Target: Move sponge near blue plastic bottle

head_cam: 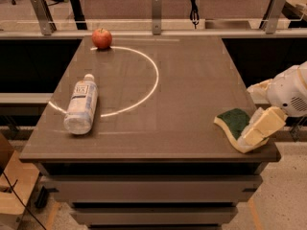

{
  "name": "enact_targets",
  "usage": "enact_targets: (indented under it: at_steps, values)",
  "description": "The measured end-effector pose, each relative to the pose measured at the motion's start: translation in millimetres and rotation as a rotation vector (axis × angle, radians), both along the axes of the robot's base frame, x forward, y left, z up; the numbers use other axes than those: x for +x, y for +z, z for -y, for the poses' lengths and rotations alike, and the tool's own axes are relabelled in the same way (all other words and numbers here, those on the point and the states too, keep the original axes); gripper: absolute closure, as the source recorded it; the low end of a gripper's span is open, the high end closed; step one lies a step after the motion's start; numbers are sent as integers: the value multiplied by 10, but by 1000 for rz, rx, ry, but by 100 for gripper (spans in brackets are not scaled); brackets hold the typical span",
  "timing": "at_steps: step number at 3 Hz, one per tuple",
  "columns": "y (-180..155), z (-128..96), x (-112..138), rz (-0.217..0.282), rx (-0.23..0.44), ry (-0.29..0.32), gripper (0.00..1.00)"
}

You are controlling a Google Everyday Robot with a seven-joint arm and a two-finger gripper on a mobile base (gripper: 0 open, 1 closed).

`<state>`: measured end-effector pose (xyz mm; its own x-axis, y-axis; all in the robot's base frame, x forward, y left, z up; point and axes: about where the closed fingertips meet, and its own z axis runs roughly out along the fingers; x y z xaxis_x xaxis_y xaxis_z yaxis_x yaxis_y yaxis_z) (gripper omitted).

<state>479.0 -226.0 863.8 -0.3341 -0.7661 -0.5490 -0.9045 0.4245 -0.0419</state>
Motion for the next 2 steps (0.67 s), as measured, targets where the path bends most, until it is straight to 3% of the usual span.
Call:
enact_targets:
  at_steps: [1,2]
  values:
    - [-292,11,-10,-59,21,-21,0]
    - [-456,58,-29,-97,16,-43,11]
